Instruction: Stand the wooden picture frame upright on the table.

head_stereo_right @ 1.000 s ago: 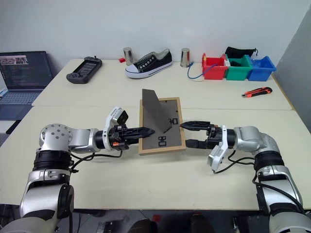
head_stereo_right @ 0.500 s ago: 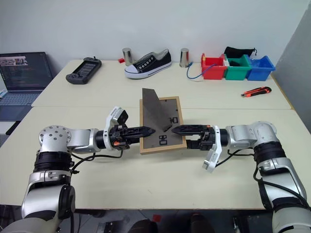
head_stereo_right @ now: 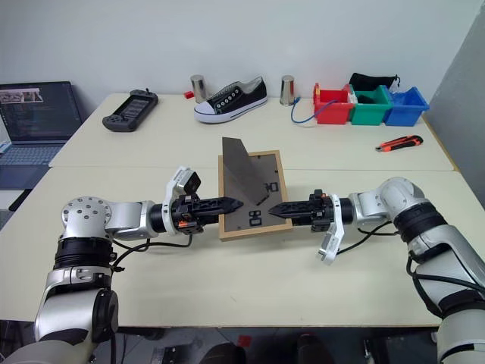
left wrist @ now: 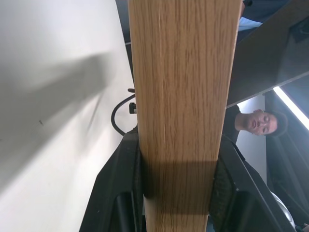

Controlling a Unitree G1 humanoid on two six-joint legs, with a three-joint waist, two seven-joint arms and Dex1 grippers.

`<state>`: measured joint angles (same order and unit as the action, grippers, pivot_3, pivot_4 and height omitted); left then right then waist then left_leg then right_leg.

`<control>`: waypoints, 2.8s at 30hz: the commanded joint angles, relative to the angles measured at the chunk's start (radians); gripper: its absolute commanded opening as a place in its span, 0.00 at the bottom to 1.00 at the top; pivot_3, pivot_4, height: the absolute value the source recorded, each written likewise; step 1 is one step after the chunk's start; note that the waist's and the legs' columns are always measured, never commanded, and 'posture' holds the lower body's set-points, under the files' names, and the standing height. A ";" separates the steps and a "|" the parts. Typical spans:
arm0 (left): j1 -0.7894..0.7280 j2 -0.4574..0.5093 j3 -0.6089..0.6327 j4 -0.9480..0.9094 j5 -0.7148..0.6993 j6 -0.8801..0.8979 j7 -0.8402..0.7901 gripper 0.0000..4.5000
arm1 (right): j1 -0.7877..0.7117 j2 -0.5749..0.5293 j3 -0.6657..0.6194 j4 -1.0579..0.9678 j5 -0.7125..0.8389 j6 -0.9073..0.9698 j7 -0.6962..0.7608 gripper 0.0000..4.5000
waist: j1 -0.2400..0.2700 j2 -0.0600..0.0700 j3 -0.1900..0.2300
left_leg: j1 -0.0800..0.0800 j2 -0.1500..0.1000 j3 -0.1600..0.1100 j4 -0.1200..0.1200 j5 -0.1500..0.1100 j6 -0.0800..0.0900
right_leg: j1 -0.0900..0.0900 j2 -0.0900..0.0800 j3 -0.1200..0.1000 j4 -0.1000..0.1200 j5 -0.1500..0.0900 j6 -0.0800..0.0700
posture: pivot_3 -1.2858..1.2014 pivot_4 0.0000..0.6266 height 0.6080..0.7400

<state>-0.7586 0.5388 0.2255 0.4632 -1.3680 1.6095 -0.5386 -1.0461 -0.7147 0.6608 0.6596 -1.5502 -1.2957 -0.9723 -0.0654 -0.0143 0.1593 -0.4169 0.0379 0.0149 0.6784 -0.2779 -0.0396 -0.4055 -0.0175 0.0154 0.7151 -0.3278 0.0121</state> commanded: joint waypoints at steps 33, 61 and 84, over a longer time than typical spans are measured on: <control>0.030 -0.027 0.081 -0.178 0.056 -0.003 -0.048 0.92 | -0.140 -0.049 0.170 0.066 0.093 0.073 -0.187 0.29 | 0.003 0.000 0.000 | 0.000 0.000 0.001 -0.001 0.000 0.000 | 0.000 0.000 0.001 0.000 0.000 0.000 | 0.52 0.24 1.00; 0.332 0.276 0.243 -0.825 0.241 -0.413 -0.112 0.99 | -0.556 0.265 -1.009 1.435 0.826 0.005 1.705 0.29 | -0.044 -0.004 0.002 | 0.003 0.004 0.002 -0.005 0.000 0.000 | 0.009 0.002 -0.001 -0.011 0.000 0.000 | 0.52 0.24 1.00; 0.555 0.288 0.284 -0.952 0.159 -0.494 -0.055 0.99 | -0.369 0.451 -1.090 0.766 1.345 1.351 2.528 0.29 | -0.017 -0.006 0.004 | 0.017 0.005 0.002 -0.016 -0.001 -0.001 | 0.024 0.002 -0.001 -0.018 0.000 0.000 | 0.52 0.24 1.00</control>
<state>-0.2029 0.8271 0.5084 -0.4460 -1.1834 1.1435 -0.6009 -1.4239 -0.2792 -0.4494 1.5498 -0.2619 0.0021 1.5179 -0.0829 -0.0207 0.1631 -0.4000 0.0434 0.0168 0.6624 -0.2786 -0.0404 -0.3812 -0.0156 0.0136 0.6975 -0.3277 0.0119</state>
